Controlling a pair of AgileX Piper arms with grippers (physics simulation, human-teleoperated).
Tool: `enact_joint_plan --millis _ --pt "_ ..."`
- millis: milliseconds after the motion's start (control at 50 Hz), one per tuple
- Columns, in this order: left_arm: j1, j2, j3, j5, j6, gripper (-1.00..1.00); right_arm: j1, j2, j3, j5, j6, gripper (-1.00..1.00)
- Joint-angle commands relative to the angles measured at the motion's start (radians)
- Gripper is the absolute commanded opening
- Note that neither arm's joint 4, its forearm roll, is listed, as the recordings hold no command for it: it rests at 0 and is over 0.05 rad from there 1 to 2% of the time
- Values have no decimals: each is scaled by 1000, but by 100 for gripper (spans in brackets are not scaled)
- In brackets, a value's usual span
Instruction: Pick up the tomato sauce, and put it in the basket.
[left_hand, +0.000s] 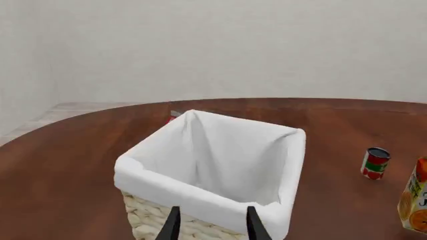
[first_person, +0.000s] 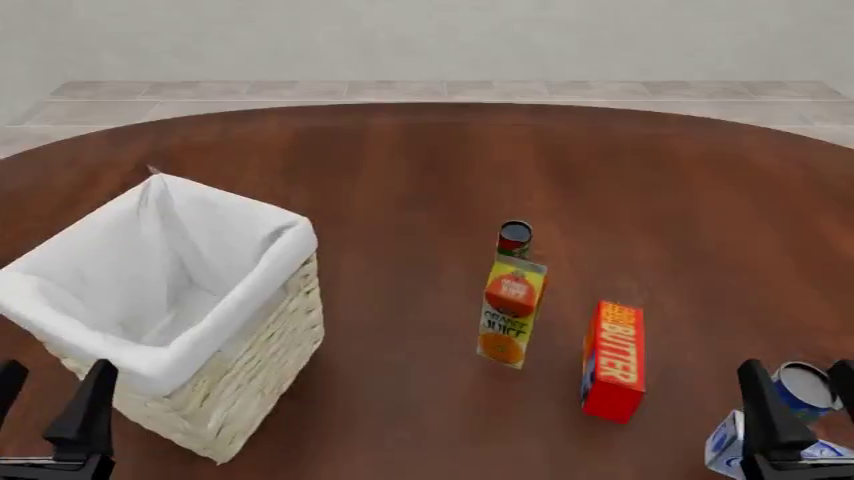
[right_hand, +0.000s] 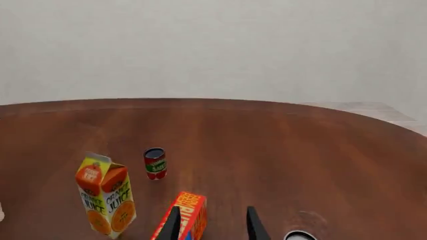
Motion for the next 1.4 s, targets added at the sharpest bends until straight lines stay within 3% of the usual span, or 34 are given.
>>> enact_joint_plan --millis 20,660,720,820,880,1020,1100,1140,1200,1220,1280,1340,1400 --pt "0 5 -3 -1 0 100 4 4 0 -3 0 100" --pt "0 5 -3 -1 0 100 22 2 -2 -5 -13 100" --pt "0 5 -3 -1 0 100 38 1 -95 50 6 100" --pt "0 5 -3 -1 0 100 78 211 -241 106 118 100" --pt "0 5 -3 -1 0 100 122 287 -332 147 88 100" --pt "0 5 -3 -1 0 100 173 439 -459 193 99 100" --pt "0 5 -3 -1 0 100 222 528 -512 216 78 100" --pt "0 5 -3 -1 0 100 247 635 -546 237 97 100" --pt "0 5 -3 -1 0 100 261 702 -595 252 83 100" --pt "0 5 -3 -1 0 100 278 710 -604 258 121 100" --pt "0 5 -3 -1 0 100 279 768 -665 285 93 100" --pt "0 5 -3 -1 0 100 287 838 -748 323 131 100" --pt "0 5 -3 -1 0 100 290 874 -791 345 131 100"
